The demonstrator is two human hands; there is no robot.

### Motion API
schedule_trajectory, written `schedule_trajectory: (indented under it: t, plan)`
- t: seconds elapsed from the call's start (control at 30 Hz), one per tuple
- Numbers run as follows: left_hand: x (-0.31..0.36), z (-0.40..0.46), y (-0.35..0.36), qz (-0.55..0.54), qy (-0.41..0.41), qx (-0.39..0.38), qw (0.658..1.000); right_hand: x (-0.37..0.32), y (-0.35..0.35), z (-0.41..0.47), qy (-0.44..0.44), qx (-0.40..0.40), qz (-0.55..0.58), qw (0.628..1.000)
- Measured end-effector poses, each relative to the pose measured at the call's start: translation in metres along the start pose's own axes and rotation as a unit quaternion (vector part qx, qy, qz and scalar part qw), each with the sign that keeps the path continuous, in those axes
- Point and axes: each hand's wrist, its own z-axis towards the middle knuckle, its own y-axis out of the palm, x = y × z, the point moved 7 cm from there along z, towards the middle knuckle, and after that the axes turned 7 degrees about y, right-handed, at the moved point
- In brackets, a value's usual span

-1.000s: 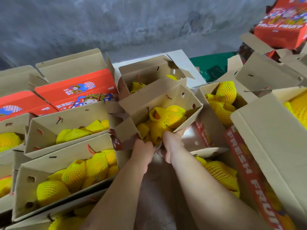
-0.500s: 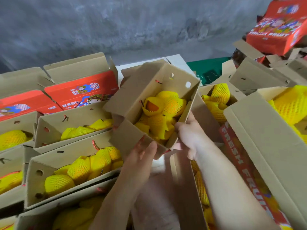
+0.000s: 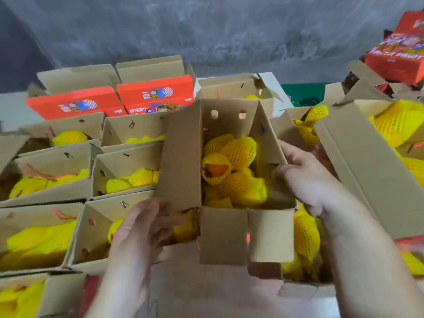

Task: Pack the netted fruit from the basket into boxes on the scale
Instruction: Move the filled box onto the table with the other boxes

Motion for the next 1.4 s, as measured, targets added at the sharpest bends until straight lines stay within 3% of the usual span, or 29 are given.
schedule_trajectory:
  t: [0.07, 0.2, 0.23, 0.37, 0.47, 0.6, 0.77, 0.87, 1.07, 1.13, 1.23, 1.3, 1.4]
  plan:
    - [0.001, -0.015, 0.004, 0.038, 0.050, 0.031, 0.998, 0.002, 0.009, -0.013, -0.009, -0.023, -0.024, 0.999]
    - [-0.016, -0.054, 0.029, 0.162, -0.010, -0.094, 0.982, 0.003, 0.015, -0.033, -0.049, -0.052, -0.079, 0.994]
    - [-0.014, -0.067, 0.031, 0.145, -0.006, -0.140, 0.979, 0.002, 0.017, -0.038, -0.065, -0.065, -0.095, 0.991]
    - [-0.027, -0.080, 0.040, 0.071, -0.052, -0.117, 0.989, -0.001, 0.028, -0.060, -0.102, -0.100, -0.138, 0.980]
    - [-0.012, -0.092, 0.036, 0.113, 0.011, -0.117, 0.987, -0.014, 0.023, -0.075, -0.131, -0.105, -0.170, 0.971]
    - [0.008, -0.103, 0.040, 0.136, 0.018, -0.152, 0.979, -0.058, 0.005, -0.107, -0.218, -0.070, -0.286, 0.930]
    - [0.005, -0.101, -0.005, 0.067, 0.001, -0.072, 0.995, -0.084, 0.031, -0.143, -0.251, -0.095, -0.351, 0.897]
    - [-0.008, -0.098, -0.042, 0.035, -0.018, -0.039, 0.998, -0.089, 0.075, -0.150, -0.281, -0.127, -0.366, 0.878]
    - [-0.024, -0.096, -0.144, -0.058, 0.020, 0.046, 0.997, -0.118, 0.182, -0.168, -0.377, -0.103, -0.336, 0.857]
    - [-0.023, -0.094, -0.186, -0.095, 0.028, 0.078, 0.992, -0.128, 0.226, -0.171, -0.380, -0.081, -0.320, 0.864]
    - [-0.019, -0.089, -0.248, -0.127, 0.041, 0.111, 0.985, -0.134, 0.280, -0.183, -0.365, 0.020, -0.316, 0.876]
    - [-0.021, -0.086, -0.286, -0.153, 0.034, 0.120, 0.980, -0.124, 0.310, -0.197, -0.340, 0.055, -0.263, 0.901]
    - [-0.021, -0.082, -0.343, -0.175, 0.042, 0.129, 0.975, -0.091, 0.377, -0.222, -0.248, -0.060, -0.181, 0.950]
